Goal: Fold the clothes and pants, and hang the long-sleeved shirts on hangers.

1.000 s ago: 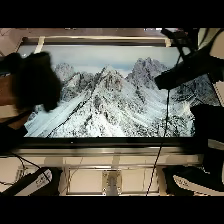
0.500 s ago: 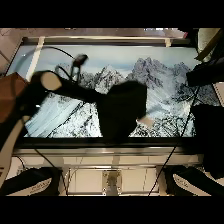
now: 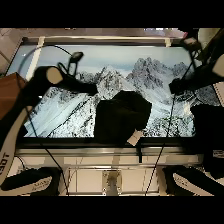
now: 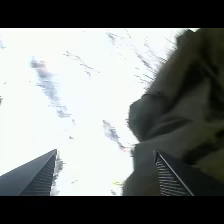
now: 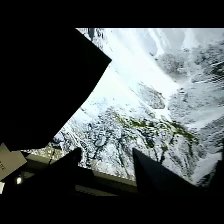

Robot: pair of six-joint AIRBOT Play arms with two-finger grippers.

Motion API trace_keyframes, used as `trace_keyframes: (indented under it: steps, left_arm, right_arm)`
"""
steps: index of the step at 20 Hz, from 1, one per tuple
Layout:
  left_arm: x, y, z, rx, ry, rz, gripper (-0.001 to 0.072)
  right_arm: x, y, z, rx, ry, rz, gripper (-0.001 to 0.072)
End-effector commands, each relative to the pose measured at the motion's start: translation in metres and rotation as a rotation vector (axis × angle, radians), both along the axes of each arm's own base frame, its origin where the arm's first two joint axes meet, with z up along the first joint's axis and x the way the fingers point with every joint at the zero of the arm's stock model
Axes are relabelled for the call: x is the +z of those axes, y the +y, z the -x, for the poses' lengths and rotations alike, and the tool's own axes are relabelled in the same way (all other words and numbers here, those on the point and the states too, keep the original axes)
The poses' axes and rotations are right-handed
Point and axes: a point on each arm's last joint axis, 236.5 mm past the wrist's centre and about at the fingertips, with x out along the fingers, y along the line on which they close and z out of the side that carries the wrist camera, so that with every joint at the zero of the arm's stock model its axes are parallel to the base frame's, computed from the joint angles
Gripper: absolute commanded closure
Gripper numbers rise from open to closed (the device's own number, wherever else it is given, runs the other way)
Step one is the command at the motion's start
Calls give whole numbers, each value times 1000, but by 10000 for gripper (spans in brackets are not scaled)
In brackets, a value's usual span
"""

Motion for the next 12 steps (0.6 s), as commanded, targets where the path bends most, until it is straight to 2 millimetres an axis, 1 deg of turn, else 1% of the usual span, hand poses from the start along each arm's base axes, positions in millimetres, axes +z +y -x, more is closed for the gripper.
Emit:
trace_keyframes:
  steps: [1,2,3,5,6,7,8,10,11,12]
  left_arm:
    - [-7,62,26,92,104,-37,9]
    - [-22,58,40,86,158,-16,9]
    - [-36,42,55,63,204,38,11]
    - [-53,-2,75,-15,240,180,12]
    - [-62,-19,81,-20,254,233,12]
    - [-74,-32,82,-7,253,257,12]
    - [-89,-41,81,4,234,252,12]
    - [-109,-65,76,11,210,263,13]
    - [-116,-79,74,0,198,269,14]
    - [-124,-96,74,-30,179,280,14]
  right_arm:
    - [-82,47,5,6,86,-207,41]
    - [-97,66,8,7,108,-292,11]
    - [-108,82,12,21,131,-360,11]
    - [-122,102,19,39,188,-445,12]
    - [-125,110,20,58,204,-479,15]
    - [-127,119,20,84,214,-511,20]
    - [-129,125,20,102,223,-537,21]
    - [-138,132,21,106,262,-568,26]
    - [-143,134,23,108,284,-574,82]
    - [-148,135,24,109,300,-572,216]
